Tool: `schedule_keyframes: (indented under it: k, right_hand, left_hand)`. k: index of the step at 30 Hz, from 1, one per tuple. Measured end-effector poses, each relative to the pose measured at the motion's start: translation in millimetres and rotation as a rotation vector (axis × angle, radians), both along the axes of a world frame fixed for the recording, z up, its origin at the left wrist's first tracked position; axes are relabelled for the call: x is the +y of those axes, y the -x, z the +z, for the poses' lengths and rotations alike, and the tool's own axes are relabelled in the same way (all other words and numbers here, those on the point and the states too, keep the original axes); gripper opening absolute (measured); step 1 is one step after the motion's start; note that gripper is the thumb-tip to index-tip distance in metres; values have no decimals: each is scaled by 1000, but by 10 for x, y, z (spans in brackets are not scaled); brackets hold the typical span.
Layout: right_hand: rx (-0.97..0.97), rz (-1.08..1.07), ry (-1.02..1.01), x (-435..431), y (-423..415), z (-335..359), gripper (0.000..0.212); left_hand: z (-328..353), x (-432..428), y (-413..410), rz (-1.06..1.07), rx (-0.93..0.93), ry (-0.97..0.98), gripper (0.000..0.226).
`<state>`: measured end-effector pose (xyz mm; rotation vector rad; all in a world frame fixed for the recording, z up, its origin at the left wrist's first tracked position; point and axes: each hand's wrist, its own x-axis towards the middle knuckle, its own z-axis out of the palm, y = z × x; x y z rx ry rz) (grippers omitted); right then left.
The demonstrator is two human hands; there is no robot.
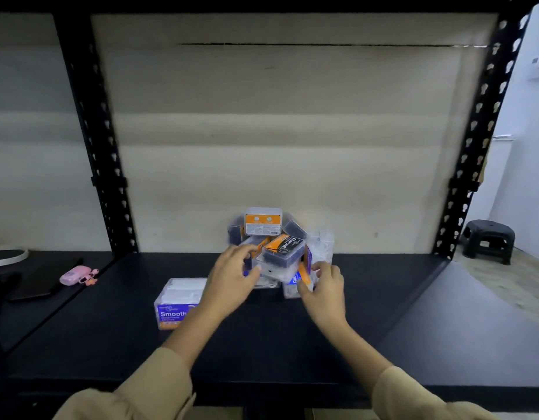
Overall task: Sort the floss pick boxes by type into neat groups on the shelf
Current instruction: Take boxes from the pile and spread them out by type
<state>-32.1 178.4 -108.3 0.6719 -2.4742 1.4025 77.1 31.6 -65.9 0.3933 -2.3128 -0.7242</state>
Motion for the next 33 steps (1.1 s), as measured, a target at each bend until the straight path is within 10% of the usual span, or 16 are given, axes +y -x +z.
schedule_keyframes:
  k: [8, 33]
  right_hand:
    - [-104, -72, -163, -158, 1, -104, 78]
    - [-49, 46, -162, 439, 90, 47, 64]
  left_hand:
    - [-90, 278, 569, 108, -41, -19, 67]
    - [-281, 211, -180, 106, 143, -609, 52]
